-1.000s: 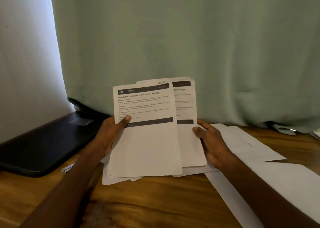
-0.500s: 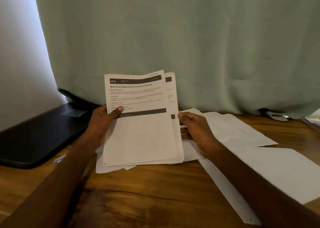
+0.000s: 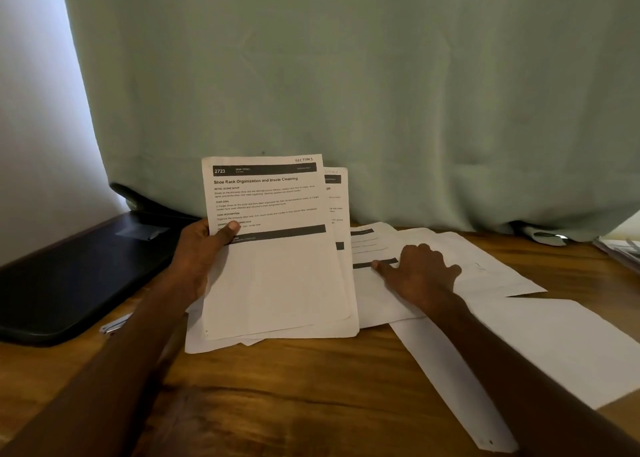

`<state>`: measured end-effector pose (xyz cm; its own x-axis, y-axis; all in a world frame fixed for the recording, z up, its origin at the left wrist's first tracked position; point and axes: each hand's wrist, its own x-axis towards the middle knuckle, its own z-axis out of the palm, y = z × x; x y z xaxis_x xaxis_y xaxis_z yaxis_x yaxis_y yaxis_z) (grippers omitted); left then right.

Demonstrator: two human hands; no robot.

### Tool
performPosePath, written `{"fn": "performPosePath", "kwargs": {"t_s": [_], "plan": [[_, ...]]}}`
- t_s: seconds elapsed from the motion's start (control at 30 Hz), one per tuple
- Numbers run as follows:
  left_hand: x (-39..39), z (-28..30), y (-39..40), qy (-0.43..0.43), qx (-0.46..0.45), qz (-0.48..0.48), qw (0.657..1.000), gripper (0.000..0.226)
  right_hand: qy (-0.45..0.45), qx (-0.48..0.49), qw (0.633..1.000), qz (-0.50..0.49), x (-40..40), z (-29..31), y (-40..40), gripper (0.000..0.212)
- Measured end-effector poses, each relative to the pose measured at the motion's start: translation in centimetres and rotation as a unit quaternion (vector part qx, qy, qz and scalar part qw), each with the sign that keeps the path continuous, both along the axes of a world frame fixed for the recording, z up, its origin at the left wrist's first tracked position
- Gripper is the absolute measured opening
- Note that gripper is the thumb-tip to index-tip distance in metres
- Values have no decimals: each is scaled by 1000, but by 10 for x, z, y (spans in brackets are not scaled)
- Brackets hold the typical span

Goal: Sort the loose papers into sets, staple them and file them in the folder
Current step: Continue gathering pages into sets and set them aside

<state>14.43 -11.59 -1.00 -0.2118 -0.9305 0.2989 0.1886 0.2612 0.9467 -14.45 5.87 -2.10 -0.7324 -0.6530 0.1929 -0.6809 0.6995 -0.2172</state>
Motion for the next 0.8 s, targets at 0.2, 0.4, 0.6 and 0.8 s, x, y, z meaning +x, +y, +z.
{"fn": "performPosePath", "kwargs": {"t_s": [0.2, 0.4, 0.6, 0.8], "plan": [[1, -2, -3, -6, -2, 17, 1000, 21, -122, -141, 982, 8, -7, 3, -1, 39], [2, -3, -5, 4, -12, 30, 999, 24, -243, -379, 891, 55, -21, 7, 4, 13], [1, -1, -4, 28, 6, 33, 999, 25, -410, -430, 800, 82, -28, 9, 4, 17], [-5, -1, 0, 29, 10, 33, 999, 24, -464, -421, 773, 100, -25, 6, 4, 17]]}}
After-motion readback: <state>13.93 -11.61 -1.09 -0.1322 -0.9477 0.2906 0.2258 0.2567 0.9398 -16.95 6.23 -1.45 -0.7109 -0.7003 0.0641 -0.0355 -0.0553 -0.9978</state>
